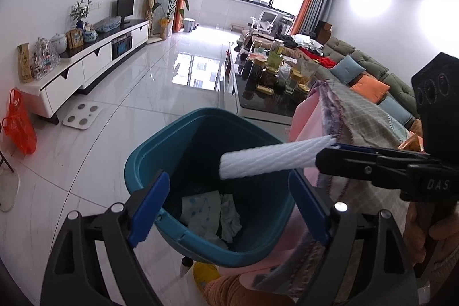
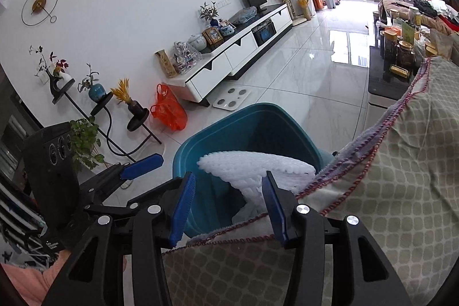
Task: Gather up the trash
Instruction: 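Carry tissue and foam net to the teal bin and open both grippers, then return both tools to the bed and grasp another foam net with the left gripper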
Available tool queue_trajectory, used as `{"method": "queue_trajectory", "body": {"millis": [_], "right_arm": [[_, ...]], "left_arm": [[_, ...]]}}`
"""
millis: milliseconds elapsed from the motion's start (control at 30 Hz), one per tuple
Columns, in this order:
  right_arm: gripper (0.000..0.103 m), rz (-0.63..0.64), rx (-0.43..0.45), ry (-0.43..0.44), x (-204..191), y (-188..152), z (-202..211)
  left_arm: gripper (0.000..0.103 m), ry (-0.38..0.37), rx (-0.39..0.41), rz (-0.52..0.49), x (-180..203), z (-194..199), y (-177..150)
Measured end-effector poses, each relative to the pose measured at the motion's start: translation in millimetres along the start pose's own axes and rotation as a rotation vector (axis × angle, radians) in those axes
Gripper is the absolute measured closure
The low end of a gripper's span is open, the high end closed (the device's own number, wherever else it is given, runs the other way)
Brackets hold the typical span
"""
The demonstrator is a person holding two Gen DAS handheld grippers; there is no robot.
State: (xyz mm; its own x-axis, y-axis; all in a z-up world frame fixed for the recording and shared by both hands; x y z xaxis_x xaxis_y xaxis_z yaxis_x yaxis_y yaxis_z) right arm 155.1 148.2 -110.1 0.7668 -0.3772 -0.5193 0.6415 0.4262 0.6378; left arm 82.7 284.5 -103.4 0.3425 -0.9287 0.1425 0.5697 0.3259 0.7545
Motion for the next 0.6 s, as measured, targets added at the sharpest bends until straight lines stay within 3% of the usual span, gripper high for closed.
{"method": "queue_trajectory", "body": {"millis": [333, 600], "right_arm": [[0.053, -0.006, 0.019, 0.012, -2.1, 1.6, 8.5], [0.053, 0.015, 0.122, -0.006, -3.9, -6.1, 62.8]], "left_arm": [[0.017, 0.001, 0.012, 0.009, 3.8, 8.3, 3.7], [0.017, -0.073, 0.048, -0.030, 27.5, 27.2, 3.6]]}}
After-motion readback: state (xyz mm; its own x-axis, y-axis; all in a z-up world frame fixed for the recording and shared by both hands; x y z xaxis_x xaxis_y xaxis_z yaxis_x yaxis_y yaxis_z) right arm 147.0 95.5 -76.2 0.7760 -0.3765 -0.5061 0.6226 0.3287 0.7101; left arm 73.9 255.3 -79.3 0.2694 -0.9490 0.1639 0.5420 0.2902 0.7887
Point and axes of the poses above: each gripper's, at about its wrist camera, not at the fingertips, and z roughly against the way its jaws point, x to its right, y to its top, the point moved 7 cm from there along -z, roughly the way its jaws point, and after that the axes turned 8 degrees about y, right-handed, at the moved point
